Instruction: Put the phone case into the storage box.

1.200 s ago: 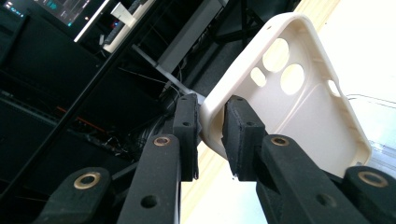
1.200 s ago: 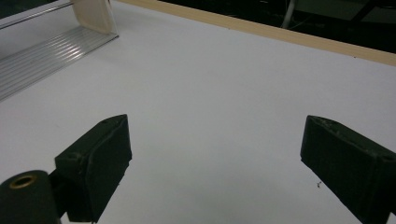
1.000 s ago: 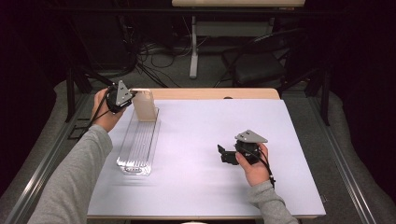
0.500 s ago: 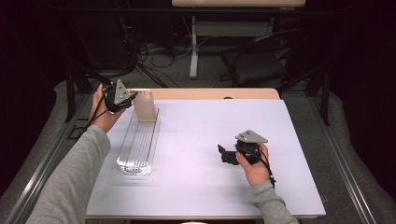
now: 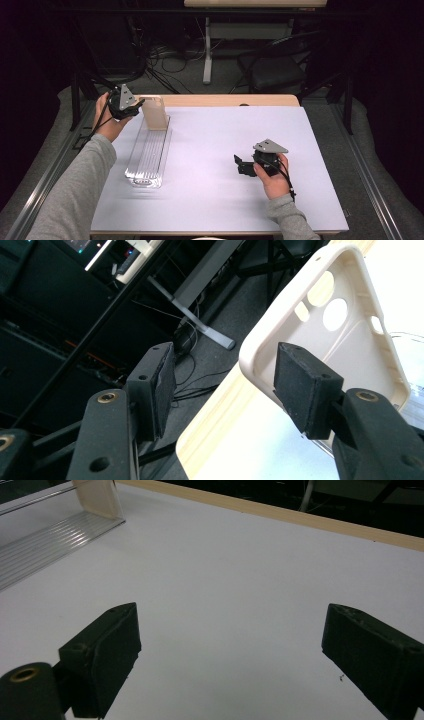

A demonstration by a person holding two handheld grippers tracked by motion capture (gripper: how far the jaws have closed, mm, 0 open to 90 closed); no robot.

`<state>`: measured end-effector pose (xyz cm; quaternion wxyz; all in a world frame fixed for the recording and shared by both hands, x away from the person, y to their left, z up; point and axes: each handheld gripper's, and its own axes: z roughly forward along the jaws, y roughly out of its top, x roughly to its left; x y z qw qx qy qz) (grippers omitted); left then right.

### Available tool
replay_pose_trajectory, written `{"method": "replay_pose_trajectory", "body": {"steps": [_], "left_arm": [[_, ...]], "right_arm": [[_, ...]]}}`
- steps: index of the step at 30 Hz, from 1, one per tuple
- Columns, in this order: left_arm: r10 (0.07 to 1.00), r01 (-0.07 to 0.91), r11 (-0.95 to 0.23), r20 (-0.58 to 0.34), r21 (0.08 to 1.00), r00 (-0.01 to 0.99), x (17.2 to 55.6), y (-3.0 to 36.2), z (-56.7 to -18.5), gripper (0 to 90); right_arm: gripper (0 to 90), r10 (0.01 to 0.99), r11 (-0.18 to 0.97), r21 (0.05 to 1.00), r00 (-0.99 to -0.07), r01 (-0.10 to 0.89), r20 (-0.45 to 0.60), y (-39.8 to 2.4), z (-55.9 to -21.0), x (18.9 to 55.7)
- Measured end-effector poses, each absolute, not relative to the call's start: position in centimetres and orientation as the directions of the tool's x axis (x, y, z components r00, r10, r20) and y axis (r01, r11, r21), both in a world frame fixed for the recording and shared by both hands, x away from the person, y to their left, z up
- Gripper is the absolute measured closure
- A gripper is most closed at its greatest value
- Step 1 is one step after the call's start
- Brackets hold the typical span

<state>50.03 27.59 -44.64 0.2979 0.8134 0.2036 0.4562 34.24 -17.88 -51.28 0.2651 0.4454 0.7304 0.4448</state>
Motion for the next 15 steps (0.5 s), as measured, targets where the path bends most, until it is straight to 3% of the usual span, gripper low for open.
{"method": "replay_pose_trajectory", "body": {"steps": [9, 15], "left_arm": [[0.59, 0.031, -0.74, 0.625, 0.672, 0.511, 49.61, 27.72, -44.29, 40.5], [0.617, 0.064, -0.723, 0.601, 0.688, 0.507, 49.35, 27.99, -43.91, 40.7]], "right_arm": [[8.1, 0.886, 0.213, 0.885, -0.464, 0.414, 0.004, -17.88, -51.31, 34.25], [8.1, 0.889, 0.205, 0.886, -0.459, 0.416, 0.01, -18.17, -51.32, 34.26]]}}
